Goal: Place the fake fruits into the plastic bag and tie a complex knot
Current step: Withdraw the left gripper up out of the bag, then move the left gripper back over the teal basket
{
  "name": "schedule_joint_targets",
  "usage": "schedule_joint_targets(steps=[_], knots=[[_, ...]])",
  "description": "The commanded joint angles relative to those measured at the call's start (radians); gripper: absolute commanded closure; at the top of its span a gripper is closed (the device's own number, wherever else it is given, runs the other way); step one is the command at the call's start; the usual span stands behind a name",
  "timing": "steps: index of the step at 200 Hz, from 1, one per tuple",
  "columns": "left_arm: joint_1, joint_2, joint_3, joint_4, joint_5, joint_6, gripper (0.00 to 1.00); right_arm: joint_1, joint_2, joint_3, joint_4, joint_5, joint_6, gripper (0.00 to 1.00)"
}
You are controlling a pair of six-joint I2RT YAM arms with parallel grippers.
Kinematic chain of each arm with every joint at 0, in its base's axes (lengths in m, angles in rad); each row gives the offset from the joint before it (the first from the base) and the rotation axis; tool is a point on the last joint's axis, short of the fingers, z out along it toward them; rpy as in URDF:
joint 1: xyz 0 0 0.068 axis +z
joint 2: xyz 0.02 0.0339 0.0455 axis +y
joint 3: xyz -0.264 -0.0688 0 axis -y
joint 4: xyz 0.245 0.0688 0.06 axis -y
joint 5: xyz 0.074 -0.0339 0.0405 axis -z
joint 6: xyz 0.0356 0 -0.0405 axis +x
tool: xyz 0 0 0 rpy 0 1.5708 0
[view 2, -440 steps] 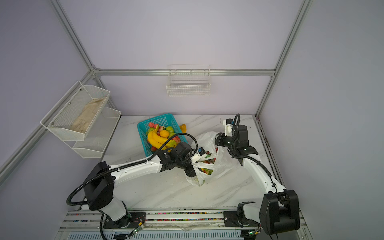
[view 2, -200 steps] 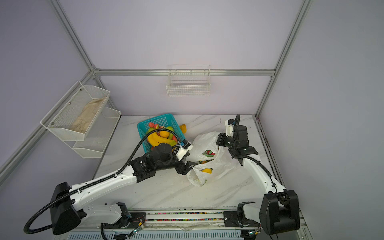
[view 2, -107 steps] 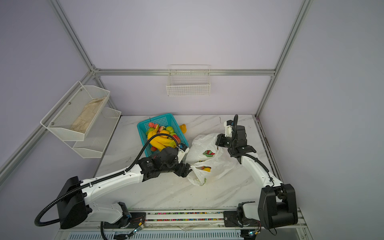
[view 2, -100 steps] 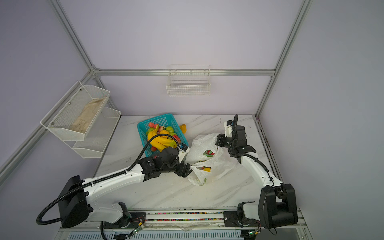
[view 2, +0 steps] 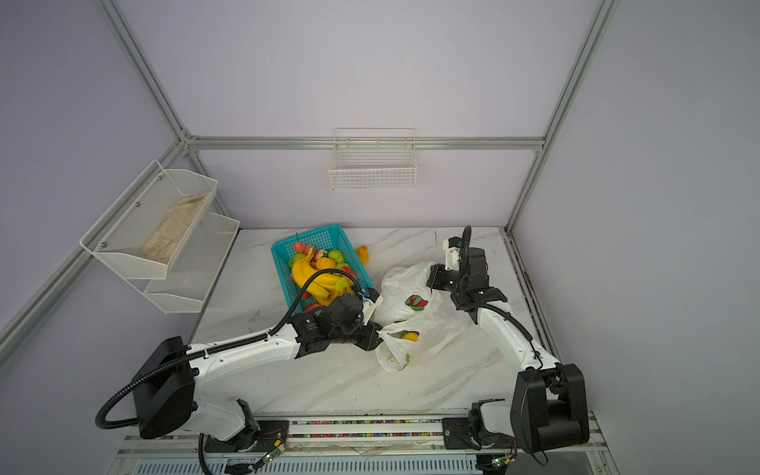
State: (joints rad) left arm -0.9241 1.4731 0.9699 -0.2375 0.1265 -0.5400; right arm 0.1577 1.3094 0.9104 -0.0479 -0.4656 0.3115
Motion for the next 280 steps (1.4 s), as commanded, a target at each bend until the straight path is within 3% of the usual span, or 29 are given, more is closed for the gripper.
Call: schedule_joint_targets(steps=[1, 22, 44, 69, 112, 172, 228, 254, 280], knots=[[-0.002, -0.049, -0.062, 0.111, 0.037, 0.0, 0.7, 0.001, -0.018, 0.03, -0.001, 0.009, -0.012, 1.0], [-0.001, -0.05, -0.063, 0.171, 0.063, 0.001, 0.9, 0.001, -0.033, 0.027, -0.003, 0.008, -0.014, 1.0], [-0.003, -0.05, -0.02, 0.2, 0.096, 0.011, 1.0, 0.0, -0.044, 0.039, -0.02, 0.016, -0.014, 1.0], [-0.002, -0.098, -0.005, 0.305, 0.17, -0.007, 1.0, 0.0, -0.057, 0.071, -0.065, 0.039, -0.014, 1.0], [-0.001, -0.115, 0.009, 0.458, 0.277, -0.042, 1.0, 0.001, -0.074, 0.163, -0.162, 0.174, -0.052, 1.0], [0.046, -0.118, -0.024, 0.387, 0.149, -0.039, 1.0, 0.001, -0.027, 0.168, -0.132, 0.168, -0.061, 1.0], [0.171, -0.149, -0.097, 0.314, 0.052, -0.054, 1.0, 0.005, 0.017, 0.122, 0.014, 0.026, 0.023, 1.0], [0.188, -0.128, -0.096, 0.234, 0.037, -0.044, 0.89, 0.007, 0.056, 0.113, 0.022, 0.02, 0.016, 1.0], [0.191, -0.181, -0.13, 0.206, 0.012, -0.009, 0.65, 0.007, 0.059, 0.094, 0.028, 0.028, 0.005, 1.0]])
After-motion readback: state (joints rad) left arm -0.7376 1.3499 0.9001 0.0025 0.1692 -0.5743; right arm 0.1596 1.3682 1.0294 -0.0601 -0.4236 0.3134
